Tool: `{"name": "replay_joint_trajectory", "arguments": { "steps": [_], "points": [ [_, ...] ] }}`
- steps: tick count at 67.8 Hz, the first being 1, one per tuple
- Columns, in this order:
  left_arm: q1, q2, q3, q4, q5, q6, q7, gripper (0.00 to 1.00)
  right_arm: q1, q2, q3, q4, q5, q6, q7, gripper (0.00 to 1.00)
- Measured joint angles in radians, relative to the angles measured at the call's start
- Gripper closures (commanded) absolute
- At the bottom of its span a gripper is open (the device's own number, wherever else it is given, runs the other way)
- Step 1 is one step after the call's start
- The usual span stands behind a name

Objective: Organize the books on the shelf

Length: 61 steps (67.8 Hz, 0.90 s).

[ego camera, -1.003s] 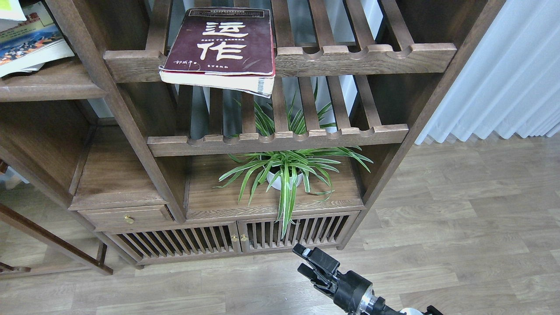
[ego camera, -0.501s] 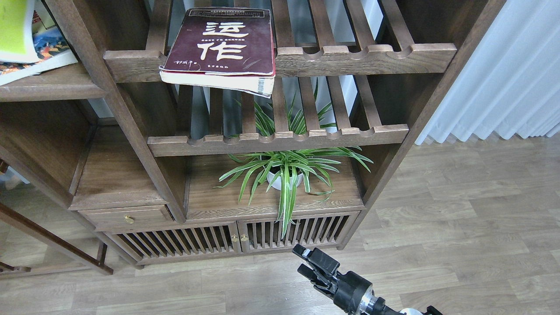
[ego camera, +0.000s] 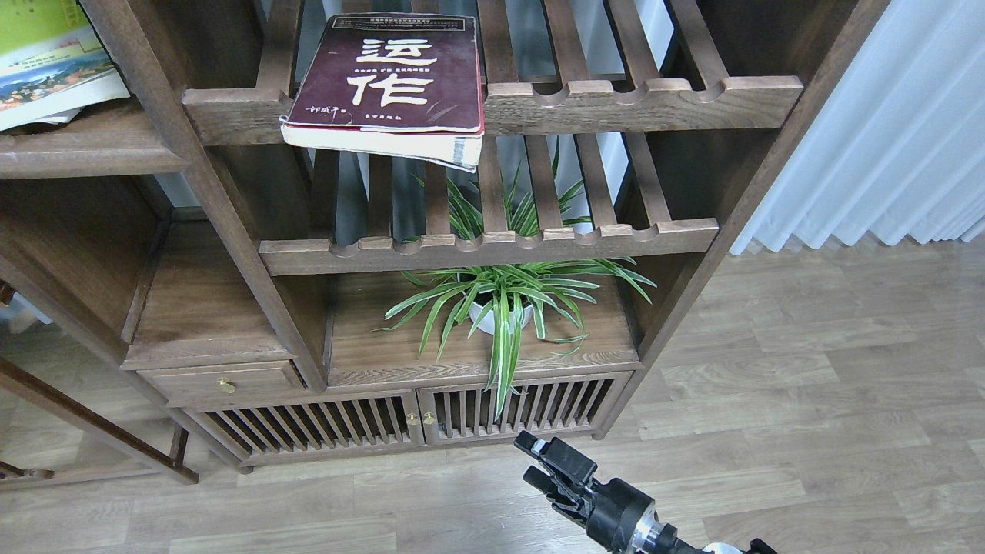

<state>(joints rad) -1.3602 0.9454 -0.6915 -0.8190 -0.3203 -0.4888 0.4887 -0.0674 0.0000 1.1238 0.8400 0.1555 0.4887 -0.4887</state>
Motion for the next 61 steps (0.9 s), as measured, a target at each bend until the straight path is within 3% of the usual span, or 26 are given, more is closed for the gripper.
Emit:
{"name": "replay_joint_trajectory", "arguments": {
  "steps": [16, 47, 61],
  "points": [
    [0.014, 0.047, 0.017, -0.068, 0.0, 0.0, 0.0, 0.11, -0.002, 0.0, 0.001, 0.001, 0.004, 0.0, 0.0, 0.0],
    [0.021, 0.234, 0.228, -0.186, -0.001, 0.0, 0.0, 0.11, 0.0, 0.0, -0.005, -0.004, 0.016, 0.0, 0.0, 0.0],
    [0.026, 0.308, 0.318, -0.281, -0.003, 0.0, 0.0, 0.06, 0.001, 0.0, -0.004, -0.004, 0.029, 0.0, 0.0, 0.0]
  ]
}}
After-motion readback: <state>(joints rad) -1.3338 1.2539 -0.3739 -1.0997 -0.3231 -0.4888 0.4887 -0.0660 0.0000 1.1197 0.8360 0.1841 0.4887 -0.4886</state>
